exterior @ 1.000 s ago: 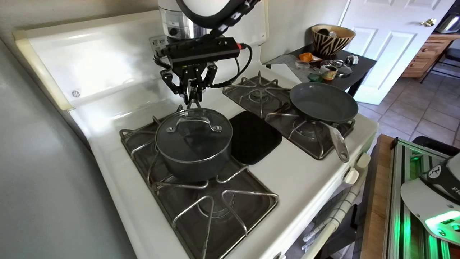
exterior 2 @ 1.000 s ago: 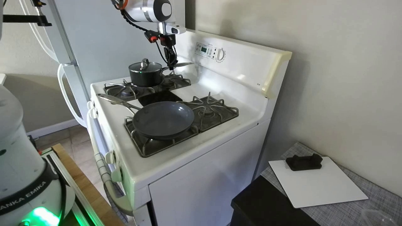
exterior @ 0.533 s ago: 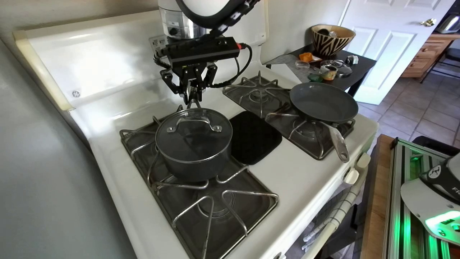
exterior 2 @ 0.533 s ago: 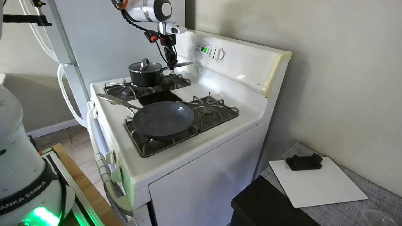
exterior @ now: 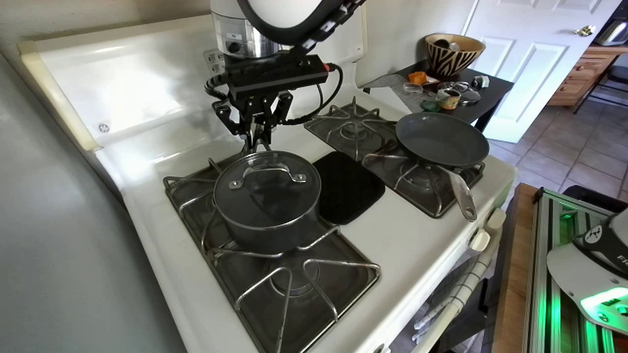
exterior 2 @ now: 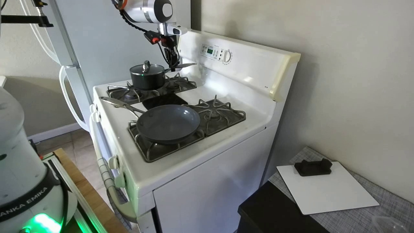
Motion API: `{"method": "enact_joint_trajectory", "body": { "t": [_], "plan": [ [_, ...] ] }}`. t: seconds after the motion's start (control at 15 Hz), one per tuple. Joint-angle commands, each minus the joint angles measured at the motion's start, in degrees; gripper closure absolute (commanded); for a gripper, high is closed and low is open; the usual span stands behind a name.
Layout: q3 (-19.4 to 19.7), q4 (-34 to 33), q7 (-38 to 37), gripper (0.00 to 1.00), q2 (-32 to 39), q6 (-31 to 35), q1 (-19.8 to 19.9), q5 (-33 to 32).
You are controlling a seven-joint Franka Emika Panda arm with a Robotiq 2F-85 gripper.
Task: Pick up the clear pot lid from the black over mitten and place it on the black pot, slide the black pot to the bottom left cooker on the stove using the handle
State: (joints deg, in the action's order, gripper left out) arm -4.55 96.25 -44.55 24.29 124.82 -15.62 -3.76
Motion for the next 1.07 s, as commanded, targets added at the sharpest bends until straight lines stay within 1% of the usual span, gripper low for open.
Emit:
{"method": "enact_joint_trajectory", "body": {
  "t": [0.0, 0.47, 1.0],
  "plan": [
    [-0.8, 5.2, 1.7, 0.93, -3.3, 2.2, -0.2, 1.2],
    [-1.8, 10.0, 1.3, 0.93, -6.6, 2.7, -0.1, 2.6],
    [-2.6, 14.1, 0.8, 0.93, -9.1, 5.0, -0.2, 4.9]
  ]
}}
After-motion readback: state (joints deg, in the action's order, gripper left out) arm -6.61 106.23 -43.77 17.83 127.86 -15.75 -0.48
